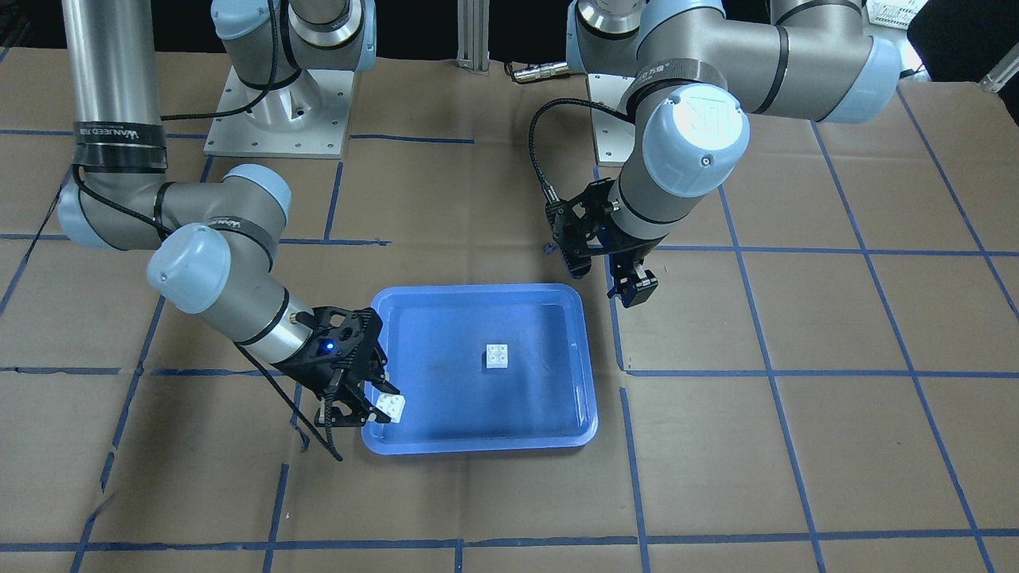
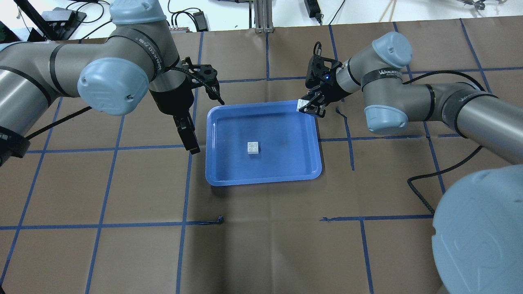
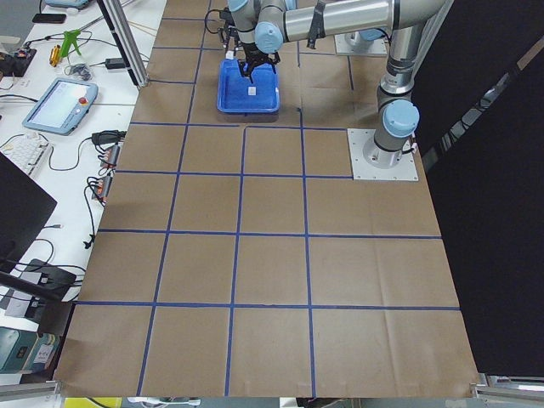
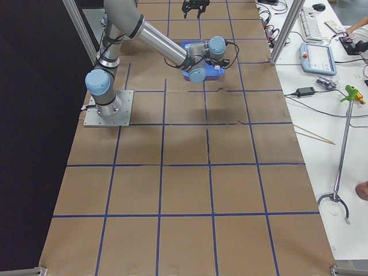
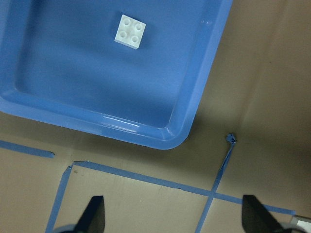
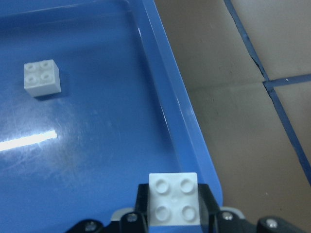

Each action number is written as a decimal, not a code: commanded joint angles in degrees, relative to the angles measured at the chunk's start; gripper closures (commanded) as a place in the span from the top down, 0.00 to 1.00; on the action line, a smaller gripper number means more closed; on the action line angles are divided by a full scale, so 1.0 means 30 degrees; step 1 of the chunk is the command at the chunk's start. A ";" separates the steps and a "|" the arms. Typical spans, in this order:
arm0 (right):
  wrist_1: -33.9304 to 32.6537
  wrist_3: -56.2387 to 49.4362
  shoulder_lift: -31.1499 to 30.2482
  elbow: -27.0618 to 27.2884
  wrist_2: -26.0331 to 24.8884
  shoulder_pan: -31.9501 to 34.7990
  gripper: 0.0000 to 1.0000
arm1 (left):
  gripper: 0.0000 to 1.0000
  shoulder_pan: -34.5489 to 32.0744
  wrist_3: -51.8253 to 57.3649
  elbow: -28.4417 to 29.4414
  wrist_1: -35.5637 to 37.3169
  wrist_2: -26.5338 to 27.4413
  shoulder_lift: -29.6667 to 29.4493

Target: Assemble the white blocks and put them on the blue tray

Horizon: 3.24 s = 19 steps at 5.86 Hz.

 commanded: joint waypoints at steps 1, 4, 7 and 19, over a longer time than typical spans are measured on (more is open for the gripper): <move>-0.1289 0.1199 -0.0113 0.0769 -0.0343 0.0879 0.30 | 0.99 0.0009 0.0018 -0.0082 0.0005 -0.0005 0.0010; -0.4620 0.2510 -0.0319 0.2732 -0.0374 0.1462 0.30 | 0.99 0.0038 0.0018 -0.0170 0.0034 0.0024 0.0010; -0.5513 0.2518 -0.0146 0.3030 -0.0374 0.2751 0.32 | 0.99 0.0067 -0.0011 -0.0463 0.0121 -0.0005 -0.0020; -0.6363 0.0846 0.0764 0.3939 -0.0228 0.3341 0.35 | 0.99 0.1298 -0.9920 0.0145 0.0298 0.1138 0.1298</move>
